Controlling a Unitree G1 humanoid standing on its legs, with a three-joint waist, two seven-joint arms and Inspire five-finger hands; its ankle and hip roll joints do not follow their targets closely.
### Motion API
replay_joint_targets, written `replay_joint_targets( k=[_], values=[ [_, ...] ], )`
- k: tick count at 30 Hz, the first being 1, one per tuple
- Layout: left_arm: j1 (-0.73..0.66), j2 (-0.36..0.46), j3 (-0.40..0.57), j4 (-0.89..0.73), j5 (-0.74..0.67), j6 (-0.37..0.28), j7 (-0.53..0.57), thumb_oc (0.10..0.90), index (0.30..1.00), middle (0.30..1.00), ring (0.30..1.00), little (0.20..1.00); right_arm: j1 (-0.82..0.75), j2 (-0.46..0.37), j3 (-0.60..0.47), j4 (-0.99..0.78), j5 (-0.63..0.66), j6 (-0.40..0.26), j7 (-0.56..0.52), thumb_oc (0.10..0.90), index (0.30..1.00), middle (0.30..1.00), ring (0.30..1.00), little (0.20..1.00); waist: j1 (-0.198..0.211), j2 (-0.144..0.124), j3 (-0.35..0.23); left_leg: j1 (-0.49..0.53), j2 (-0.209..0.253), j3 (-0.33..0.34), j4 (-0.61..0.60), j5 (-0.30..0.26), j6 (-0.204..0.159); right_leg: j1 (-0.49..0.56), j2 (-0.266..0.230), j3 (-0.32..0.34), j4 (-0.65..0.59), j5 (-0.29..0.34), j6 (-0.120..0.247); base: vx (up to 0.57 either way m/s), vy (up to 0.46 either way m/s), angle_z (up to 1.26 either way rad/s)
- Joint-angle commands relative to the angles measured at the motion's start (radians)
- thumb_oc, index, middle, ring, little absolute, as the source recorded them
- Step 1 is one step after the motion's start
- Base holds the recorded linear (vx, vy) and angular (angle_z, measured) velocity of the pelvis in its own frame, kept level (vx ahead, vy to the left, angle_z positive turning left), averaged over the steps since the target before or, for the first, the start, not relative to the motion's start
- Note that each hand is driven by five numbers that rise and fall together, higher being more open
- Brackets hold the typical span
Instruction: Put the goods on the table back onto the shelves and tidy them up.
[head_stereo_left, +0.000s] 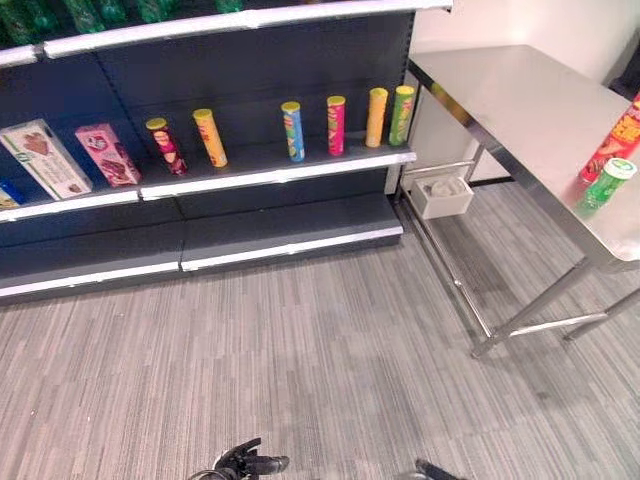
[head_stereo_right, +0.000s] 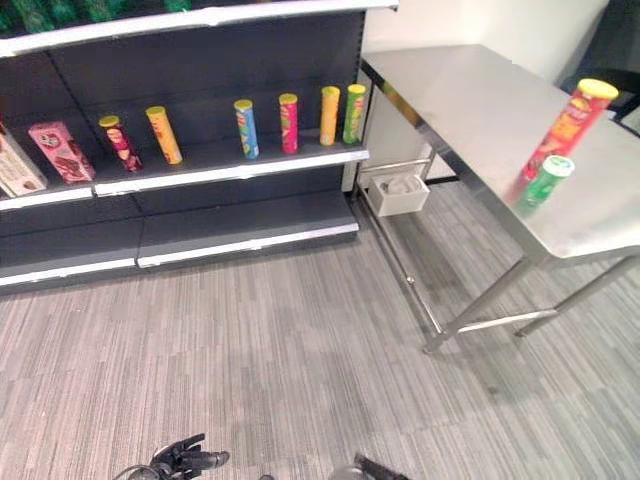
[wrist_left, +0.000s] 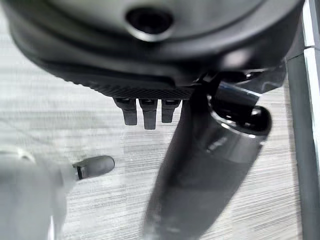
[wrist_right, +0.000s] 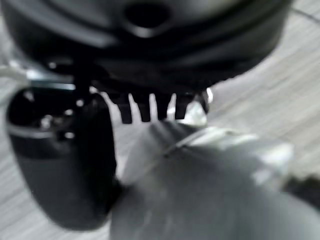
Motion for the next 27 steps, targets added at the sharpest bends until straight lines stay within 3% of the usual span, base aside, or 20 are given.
replay_joint_targets(
  k=[1,3,4,7,11,14,15,18,19,20,21,23,24,25,27],
  values=[
    [-0.021,0.012,0.044,0.021,0.048,-0.007,-0.018,0.800,0.900,0.900,0.900,0.900,0.000,0.023,0.028,0.053,-0.003,0.008,0.011,0.800,0.900,0.900,0.900,0.900,-0.065,-0.012,0.020,-0.045,0.073,0.074,0.003,0.007,-0.143,0.107,0.098,-0.086,-0.295,0.089,-0.016,0.17,-0.050,-0.25],
    [-0.024,0.012,0.037,0.023,0.059,-0.005,-0.018,0.800,0.900,0.900,0.900,0.900,0.001,0.026,0.029,0.068,-0.006,0.010,0.012,0.800,0.900,0.900,0.900,0.900,-0.077,-0.016,0.025,-0.027,0.071,0.080,0.003,-0.008,-0.144,0.088,0.127,-0.104,-0.327,0.092,-0.005,0.17,-0.046,-0.21],
    [-0.028,0.010,0.027,0.025,0.082,-0.004,-0.021,0.800,0.900,0.900,0.900,0.900,0.010,0.031,0.028,0.098,-0.003,0.019,0.017,0.800,0.900,0.900,0.900,0.900,-0.102,-0.029,0.031,0.022,0.056,0.081,0.003,-0.052,-0.143,0.054,0.196,-0.113,-0.391,0.121,0.010,0.21,-0.049,0.02],
    [-0.030,0.008,0.021,0.024,0.105,-0.005,-0.024,0.800,0.900,0.900,0.900,0.900,0.023,0.027,0.028,0.118,-0.021,0.017,0.012,0.800,0.900,0.900,0.900,0.900,-0.129,-0.043,0.033,0.066,0.029,0.068,0.003,-0.098,-0.132,0.015,0.257,-0.137,-0.459,0.175,0.013,0.26,-0.065,-0.06],
    [-0.022,0.006,0.036,0.034,0.114,-0.003,-0.029,0.800,0.900,0.900,0.900,0.900,0.055,0.028,0.014,0.136,-0.034,0.024,0.015,0.800,0.900,0.900,0.900,0.900,-0.149,-0.040,0.025,0.128,0.007,0.040,0.003,-0.145,-0.127,-0.019,0.273,-0.205,-0.494,0.220,0.012,0.26,-0.097,0.30],
    [-0.013,0.002,0.044,0.040,0.122,-0.002,-0.032,0.800,0.900,0.900,0.900,0.900,0.064,0.019,0.006,0.134,-0.024,0.023,0.015,0.800,0.900,0.900,0.900,0.900,-0.147,-0.028,0.018,0.151,0.012,0.039,0.003,-0.160,-0.127,0.016,0.271,-0.214,-0.510,0.209,-0.002,0.26,-0.134,0.20],
    [-0.004,-0.006,0.047,0.050,0.129,-0.002,-0.033,0.800,0.900,0.900,0.900,0.900,0.063,0.014,-0.001,0.128,-0.014,0.020,0.015,0.800,0.900,0.900,0.900,0.900,-0.149,-0.012,0.003,0.170,0.024,0.044,0.003,-0.166,-0.134,0.031,0.280,-0.209,-0.500,0.190,-0.018,0.28,-0.148,0.14],
    [-0.001,-0.012,0.044,0.056,0.128,-0.002,-0.029,0.800,0.900,0.900,0.900,0.900,0.059,0.008,-0.001,0.118,-0.009,0.015,0.016,0.800,0.900,0.900,0.900,0.900,-0.154,0.002,-0.003,0.194,0.038,0.047,0.003,-0.146,-0.147,0.032,0.297,-0.188,-0.470,0.164,-0.031,0.31,-0.186,0.01],
    [-0.008,-0.020,0.033,0.060,0.143,-0.003,-0.022,0.800,0.900,0.900,0.900,0.900,0.043,-0.002,0.013,0.094,-0.013,0.007,0.017,0.800,0.900,0.900,0.900,0.900,-0.165,0.019,-0.006,0.195,0.074,0.065,0.123,-0.074,-0.202,0.073,0.316,-0.143,-0.440,0.119,-0.070,0.36,-0.242,-0.06],
    [-0.008,-0.020,0.033,0.060,0.144,-0.003,-0.022,0.800,0.900,0.900,0.900,0.900,0.043,-0.001,0.013,0.094,-0.013,0.007,0.017,0.800,0.900,0.900,0.900,0.900,-0.165,0.017,-0.008,0.192,0.072,0.066,0.123,-0.072,-0.202,0.071,0.314,-0.142,-0.442,0.122,-0.070,0.45,-0.341,-0.14],
    [-0.010,-0.019,0.031,0.056,0.145,-0.003,-0.017,0.800,0.900,0.900,0.900,0.900,0.038,-0.005,0.021,0.086,-0.021,0.001,0.013,0.800,0.900,0.900,0.900,0.900,-0.163,0.010,-0.010,0.156,0.100,0.078,0.265,-0.001,-0.237,0.123,0.315,-0.117,-0.457,0.111,-0.087,0.25,-0.270,-0.24],
    [-0.016,-0.012,0.020,0.027,0.142,-0.002,-0.011,0.800,0.900,0.900,0.900,0.900,0.033,-0.010,0.032,0.071,-0.040,0.002,0.010,0.800,0.900,0.900,0.900,0.900,-0.138,-0.034,-0.001,0.062,0.131,0.061,0.501,0.099,-0.263,0.171,0.305,-0.093,-0.480,0.109,-0.108,0.28,-0.316,-0.27],
    [-0.016,-0.011,0.020,0.027,0.142,-0.002,-0.011,0.800,0.900,0.900,0.900,0.900,0.033,-0.010,0.032,0.071,-0.040,0.002,0.010,0.800,0.900,0.900,0.900,0.900,-0.138,-0.036,-0.004,0.060,0.129,0.061,0.499,0.101,-0.263,0.168,0.303,-0.092,-0.482,0.110,-0.108,0.21,-0.226,-0.50],
    [-0.019,-0.008,0.010,0.011,0.139,-0.008,-0.003,0.800,0.900,0.900,0.900,0.900,0.028,-0.015,0.036,0.066,-0.048,-0.001,0.003,0.800,0.900,0.900,0.900,0.900,-0.121,-0.058,0.000,0.016,0.131,0.049,0.593,0.112,-0.260,0.195,0.297,-0.070,-0.494,0.102,-0.116,0.18,-0.174,-0.57],
    [-0.024,-0.009,0.001,-0.005,0.129,-0.015,0.009,0.800,0.900,0.900,0.900,0.900,0.025,-0.024,0.043,0.067,-0.066,-0.005,-0.014,0.800,0.900,0.900,0.900,0.900,-0.087,-0.097,0.009,-0.072,0.141,0.067,0.708,0.065,-0.224,0.245,0.277,-0.019,-0.510,0.091,-0.122,0.25,-0.180,-0.26]
  ],
)
